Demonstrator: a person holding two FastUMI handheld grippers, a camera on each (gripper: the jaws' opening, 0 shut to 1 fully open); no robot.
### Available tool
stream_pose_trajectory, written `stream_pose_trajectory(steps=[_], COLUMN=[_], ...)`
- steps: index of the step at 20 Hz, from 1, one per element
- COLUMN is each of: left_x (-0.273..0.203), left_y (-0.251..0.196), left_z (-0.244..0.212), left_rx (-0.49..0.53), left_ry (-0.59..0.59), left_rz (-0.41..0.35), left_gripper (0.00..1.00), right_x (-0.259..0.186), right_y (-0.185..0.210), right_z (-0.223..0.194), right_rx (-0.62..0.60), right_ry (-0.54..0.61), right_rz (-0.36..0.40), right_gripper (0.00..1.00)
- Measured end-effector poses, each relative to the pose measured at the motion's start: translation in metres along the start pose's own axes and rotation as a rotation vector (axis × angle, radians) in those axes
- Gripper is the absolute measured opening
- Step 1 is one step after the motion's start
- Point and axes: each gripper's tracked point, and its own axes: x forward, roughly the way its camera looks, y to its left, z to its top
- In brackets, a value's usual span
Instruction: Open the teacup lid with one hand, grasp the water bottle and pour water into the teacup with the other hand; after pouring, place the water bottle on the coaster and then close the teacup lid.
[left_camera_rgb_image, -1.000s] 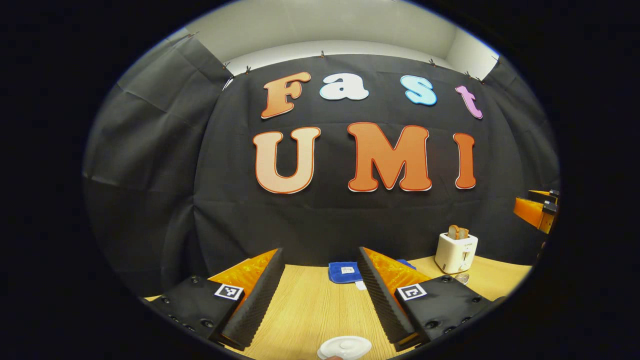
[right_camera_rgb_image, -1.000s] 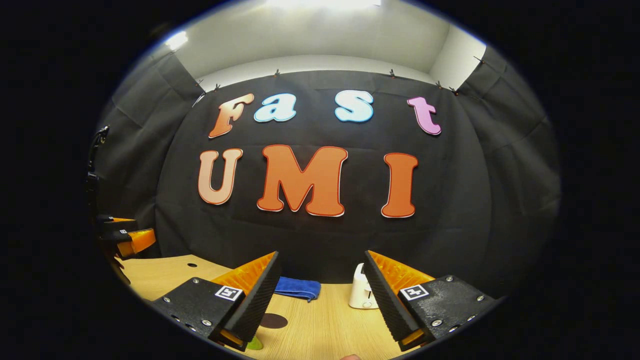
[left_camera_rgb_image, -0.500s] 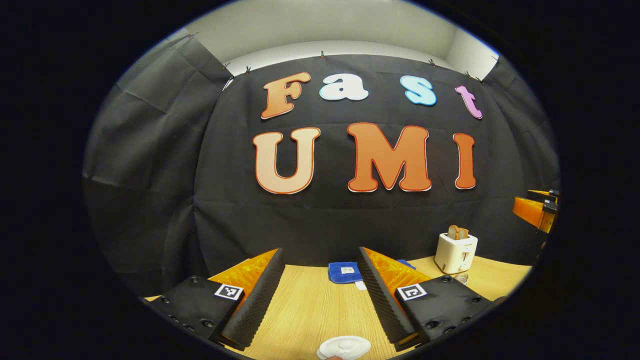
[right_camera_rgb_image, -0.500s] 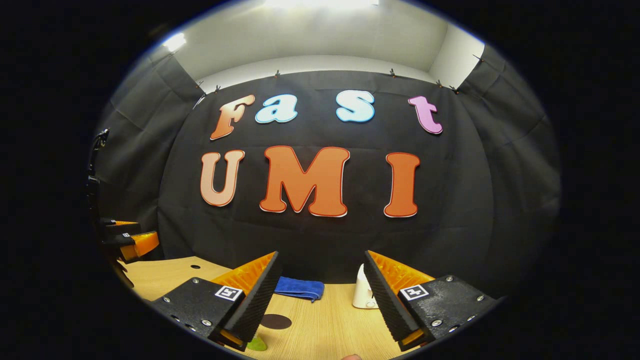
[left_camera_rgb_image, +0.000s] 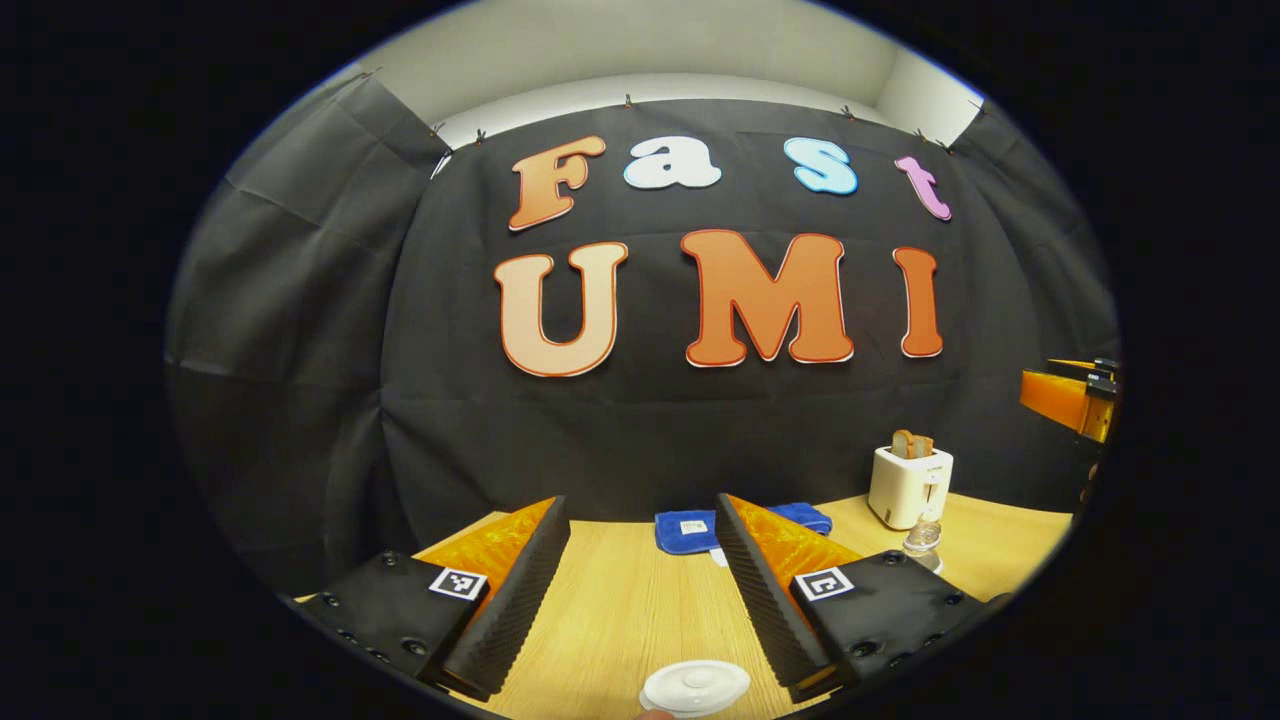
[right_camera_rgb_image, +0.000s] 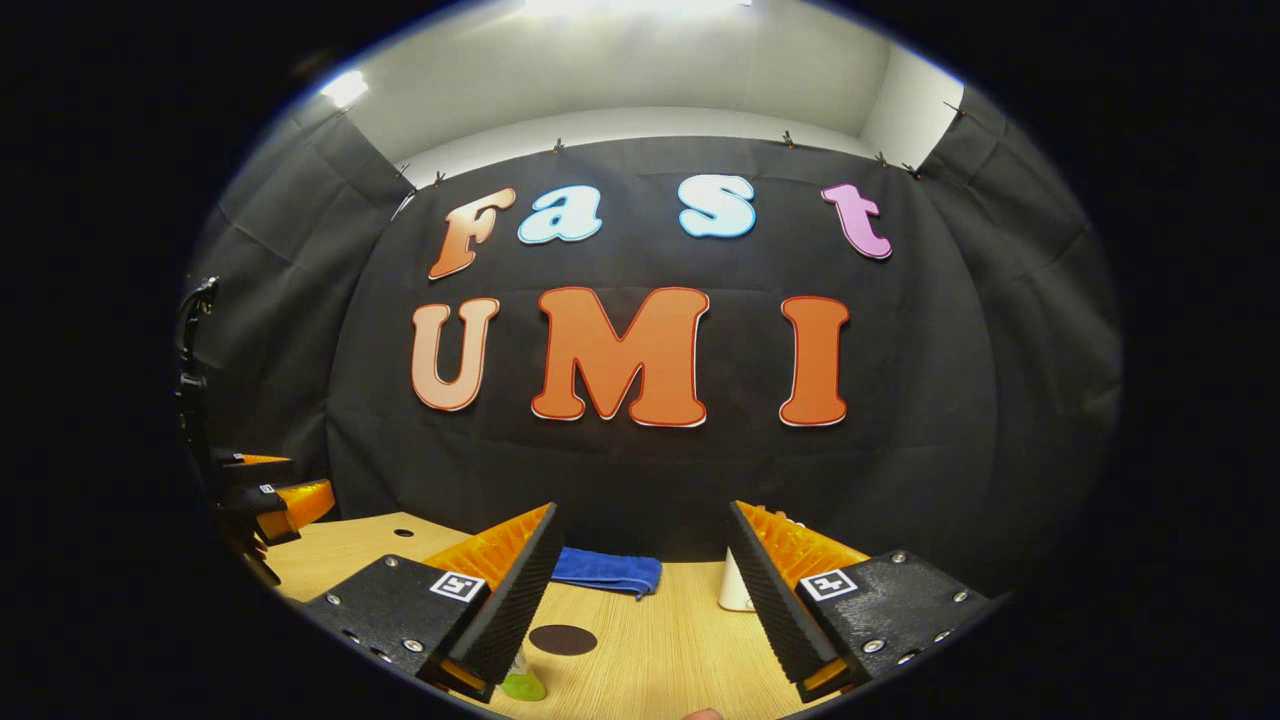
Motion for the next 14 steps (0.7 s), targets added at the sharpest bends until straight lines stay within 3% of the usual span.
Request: stream_pose_trajectory(steps=[14], left_x=[-0.012], left_y=[-0.014], left_z=[-0.11], left_rx=[-0.023], left_ry=[0.216], left_rz=[-0.081], left_gripper=[0.96], right_x=[-0.016], right_y=[0.027], right_z=[-0.041], right_rx=[0.05], right_ry=[0.075], right_rz=[0.101], right_gripper=[0.98])
